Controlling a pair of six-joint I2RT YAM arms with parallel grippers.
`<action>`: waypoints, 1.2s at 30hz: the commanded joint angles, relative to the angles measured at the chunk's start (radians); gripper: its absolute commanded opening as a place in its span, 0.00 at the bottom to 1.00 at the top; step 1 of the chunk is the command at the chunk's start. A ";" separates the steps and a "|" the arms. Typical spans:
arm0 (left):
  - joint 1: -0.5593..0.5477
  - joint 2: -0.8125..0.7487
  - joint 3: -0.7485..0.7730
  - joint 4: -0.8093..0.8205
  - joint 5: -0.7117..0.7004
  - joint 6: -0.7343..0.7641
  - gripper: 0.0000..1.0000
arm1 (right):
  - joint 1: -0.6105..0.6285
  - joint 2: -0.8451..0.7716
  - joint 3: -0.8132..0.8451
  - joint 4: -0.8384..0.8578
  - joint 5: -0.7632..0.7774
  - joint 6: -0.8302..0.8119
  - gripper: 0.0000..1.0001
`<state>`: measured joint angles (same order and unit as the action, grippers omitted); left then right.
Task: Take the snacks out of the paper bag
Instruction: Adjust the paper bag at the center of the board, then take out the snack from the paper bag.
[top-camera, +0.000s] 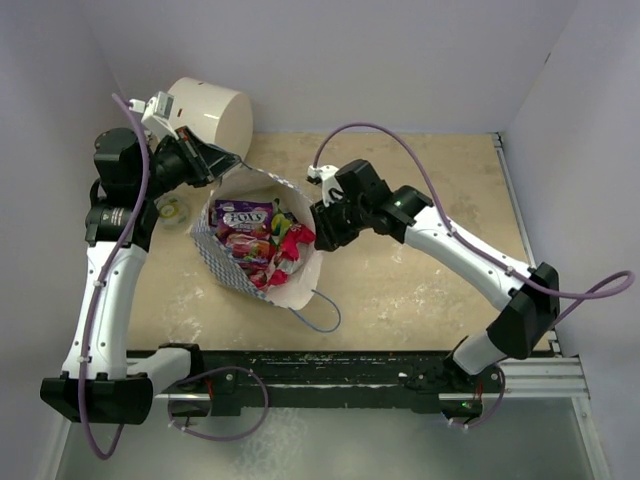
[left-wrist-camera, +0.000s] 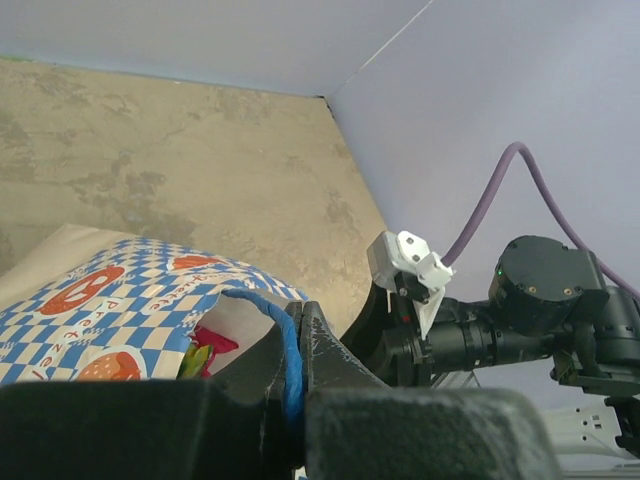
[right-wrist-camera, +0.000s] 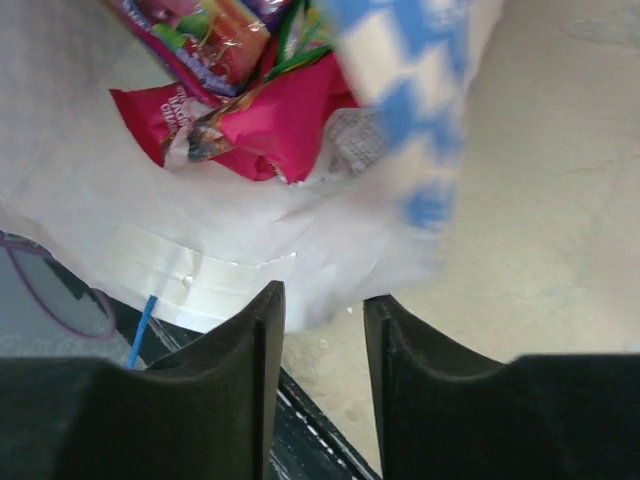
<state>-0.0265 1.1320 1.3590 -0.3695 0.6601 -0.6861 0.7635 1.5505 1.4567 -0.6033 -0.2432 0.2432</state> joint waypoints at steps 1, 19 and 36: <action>-0.001 -0.051 0.018 0.052 0.029 -0.007 0.00 | -0.006 -0.066 0.118 -0.052 0.134 -0.078 0.45; -0.001 -0.056 0.017 -0.005 -0.014 -0.044 0.00 | 0.184 -0.245 -0.193 0.649 -0.172 -0.600 0.84; -0.001 -0.108 -0.020 -0.026 -0.002 -0.106 0.00 | 0.189 -0.063 -0.171 0.406 -0.263 -1.063 0.77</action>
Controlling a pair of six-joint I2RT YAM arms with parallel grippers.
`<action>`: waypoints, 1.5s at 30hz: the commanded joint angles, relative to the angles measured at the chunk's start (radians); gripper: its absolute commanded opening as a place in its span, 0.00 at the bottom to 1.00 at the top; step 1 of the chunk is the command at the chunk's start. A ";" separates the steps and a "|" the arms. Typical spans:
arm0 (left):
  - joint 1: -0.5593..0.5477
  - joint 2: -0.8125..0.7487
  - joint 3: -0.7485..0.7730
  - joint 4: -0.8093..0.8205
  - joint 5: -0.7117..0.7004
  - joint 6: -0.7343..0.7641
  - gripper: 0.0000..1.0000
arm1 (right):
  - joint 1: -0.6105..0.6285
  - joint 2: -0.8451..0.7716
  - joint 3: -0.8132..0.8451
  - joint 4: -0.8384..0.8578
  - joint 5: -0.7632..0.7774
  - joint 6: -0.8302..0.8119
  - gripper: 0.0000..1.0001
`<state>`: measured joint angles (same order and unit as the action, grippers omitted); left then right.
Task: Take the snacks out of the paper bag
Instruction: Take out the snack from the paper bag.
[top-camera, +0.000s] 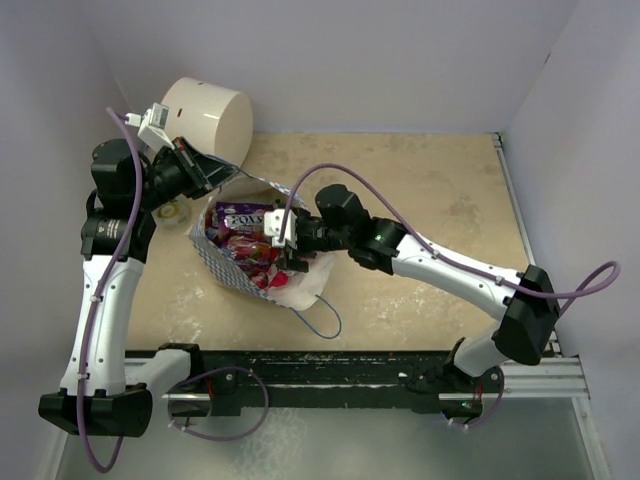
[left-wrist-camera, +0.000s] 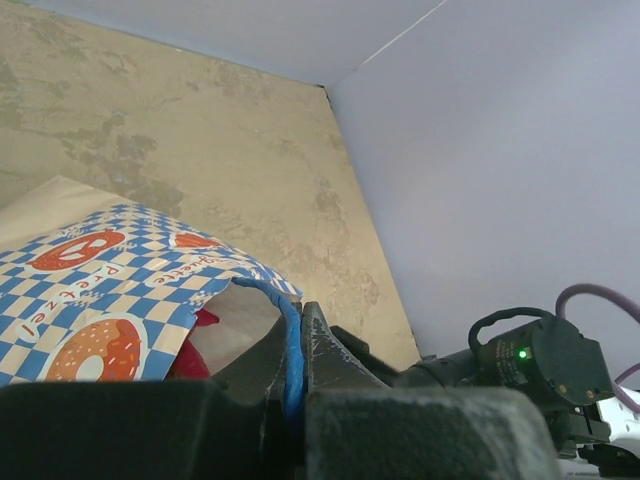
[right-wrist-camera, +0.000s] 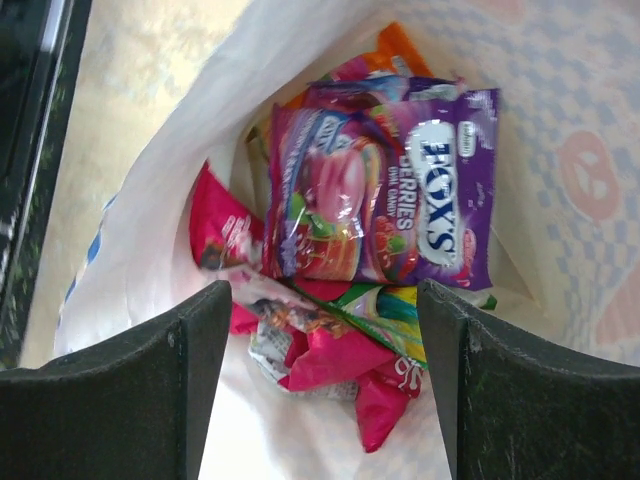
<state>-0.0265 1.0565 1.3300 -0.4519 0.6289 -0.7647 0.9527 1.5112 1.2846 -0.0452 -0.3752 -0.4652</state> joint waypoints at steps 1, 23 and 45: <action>-0.001 -0.030 0.009 0.056 0.031 -0.028 0.00 | 0.000 -0.019 0.001 -0.179 -0.129 -0.405 0.78; 0.000 0.004 0.049 -0.001 0.027 -0.039 0.00 | 0.007 0.222 0.110 -0.194 -0.021 -0.645 0.59; -0.001 -0.015 0.026 0.010 0.017 -0.058 0.00 | 0.027 0.029 0.068 0.039 -0.002 -0.415 0.00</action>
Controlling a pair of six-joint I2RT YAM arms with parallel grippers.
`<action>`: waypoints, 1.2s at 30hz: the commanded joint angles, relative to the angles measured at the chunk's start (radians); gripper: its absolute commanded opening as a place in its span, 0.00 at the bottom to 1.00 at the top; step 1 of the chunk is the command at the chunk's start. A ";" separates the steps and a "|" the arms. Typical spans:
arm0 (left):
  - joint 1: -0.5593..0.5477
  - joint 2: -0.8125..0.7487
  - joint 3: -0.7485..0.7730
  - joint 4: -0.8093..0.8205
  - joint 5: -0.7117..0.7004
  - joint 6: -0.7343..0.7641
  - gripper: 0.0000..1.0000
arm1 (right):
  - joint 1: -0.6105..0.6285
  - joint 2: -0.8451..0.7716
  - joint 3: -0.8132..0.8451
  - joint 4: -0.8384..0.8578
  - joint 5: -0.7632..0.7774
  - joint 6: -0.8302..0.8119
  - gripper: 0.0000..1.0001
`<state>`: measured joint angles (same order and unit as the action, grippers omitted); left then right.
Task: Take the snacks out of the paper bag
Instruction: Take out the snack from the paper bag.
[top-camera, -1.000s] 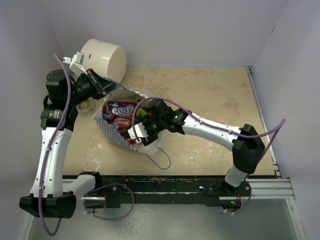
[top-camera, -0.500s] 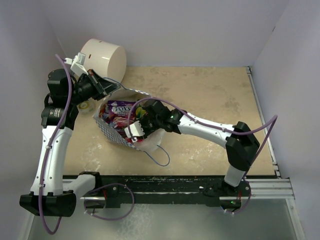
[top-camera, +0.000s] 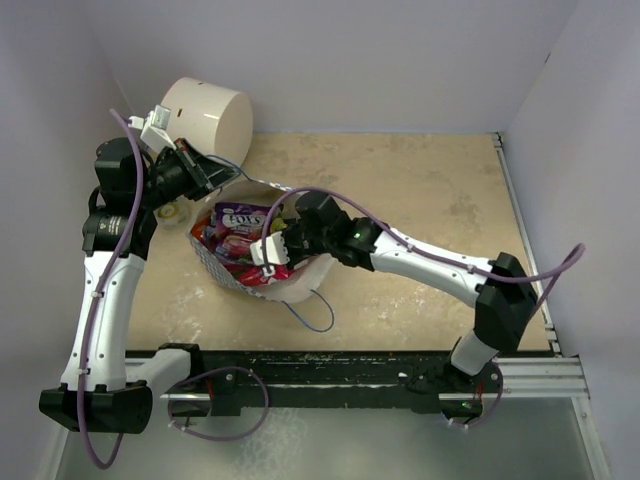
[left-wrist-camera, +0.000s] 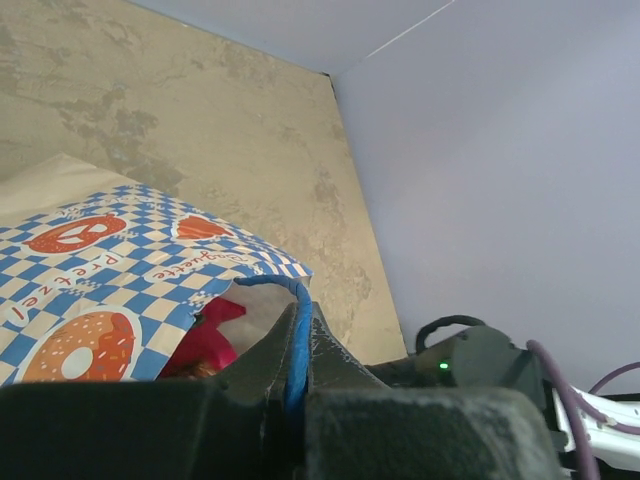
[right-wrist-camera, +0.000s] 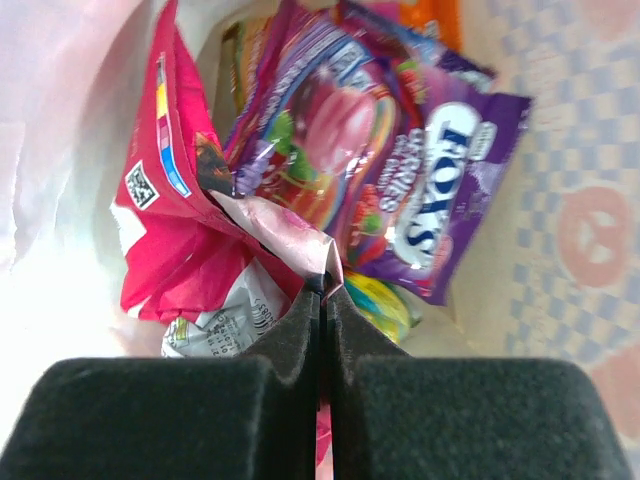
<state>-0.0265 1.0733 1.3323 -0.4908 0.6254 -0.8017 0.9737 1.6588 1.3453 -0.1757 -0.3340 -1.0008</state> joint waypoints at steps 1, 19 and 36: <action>-0.001 -0.034 0.022 0.049 0.019 -0.021 0.00 | 0.006 -0.129 0.000 0.198 -0.049 0.159 0.00; -0.001 -0.059 -0.003 0.038 -0.008 -0.018 0.00 | 0.003 -0.285 0.045 0.291 0.008 0.580 0.00; -0.001 -0.058 0.000 -0.023 -0.098 -0.002 0.00 | 0.002 -0.626 -0.006 0.291 0.805 0.873 0.00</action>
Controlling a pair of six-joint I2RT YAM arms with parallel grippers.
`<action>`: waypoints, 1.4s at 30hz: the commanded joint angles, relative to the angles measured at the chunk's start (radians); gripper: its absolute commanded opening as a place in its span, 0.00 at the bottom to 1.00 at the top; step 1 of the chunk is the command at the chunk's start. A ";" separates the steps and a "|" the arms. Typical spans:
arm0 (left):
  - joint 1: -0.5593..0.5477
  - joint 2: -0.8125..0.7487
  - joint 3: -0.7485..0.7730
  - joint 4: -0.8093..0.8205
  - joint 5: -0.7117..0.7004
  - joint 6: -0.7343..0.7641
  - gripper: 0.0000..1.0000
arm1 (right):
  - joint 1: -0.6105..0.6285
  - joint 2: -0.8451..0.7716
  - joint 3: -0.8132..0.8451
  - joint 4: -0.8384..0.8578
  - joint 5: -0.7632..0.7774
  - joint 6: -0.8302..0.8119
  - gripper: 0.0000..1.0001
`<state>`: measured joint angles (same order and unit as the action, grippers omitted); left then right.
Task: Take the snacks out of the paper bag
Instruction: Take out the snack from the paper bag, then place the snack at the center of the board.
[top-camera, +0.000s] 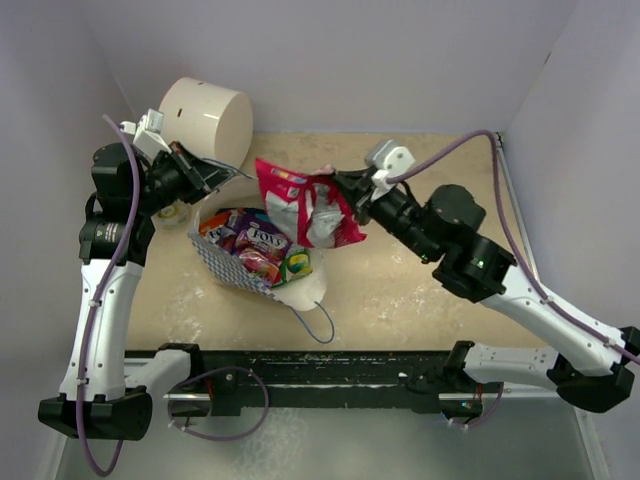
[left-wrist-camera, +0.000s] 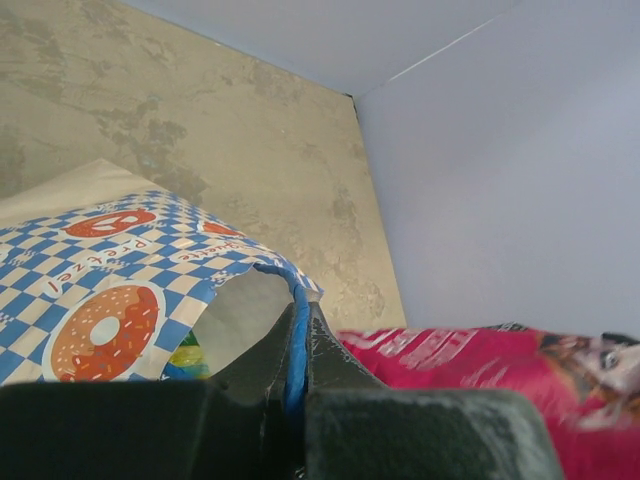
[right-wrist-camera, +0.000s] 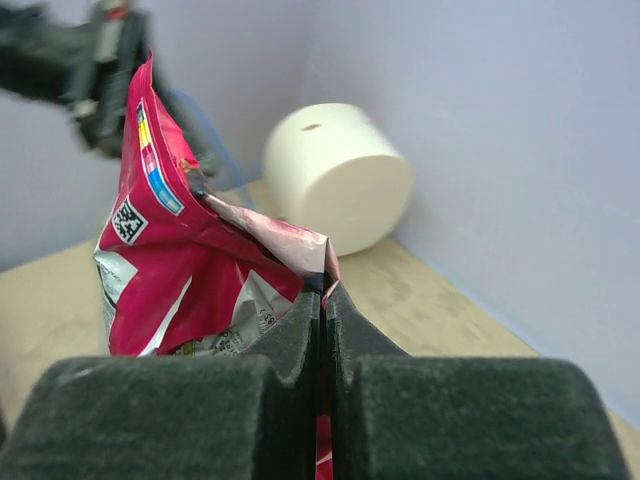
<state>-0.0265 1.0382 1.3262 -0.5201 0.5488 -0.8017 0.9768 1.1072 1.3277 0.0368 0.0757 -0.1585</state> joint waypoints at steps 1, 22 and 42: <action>-0.001 -0.023 0.005 0.004 -0.021 -0.001 0.00 | -0.004 -0.087 -0.007 0.083 0.479 0.009 0.00; -0.001 0.030 0.053 -0.025 -0.009 0.008 0.00 | -0.813 -0.042 -0.560 0.133 0.811 -0.222 0.00; -0.001 0.067 0.060 -0.003 0.005 0.010 0.00 | -0.736 0.037 -0.439 -0.169 -0.149 0.478 0.70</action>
<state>-0.0265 1.1137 1.3525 -0.5701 0.5404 -0.7937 0.2420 1.2129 0.8288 -0.1032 -0.0151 0.2363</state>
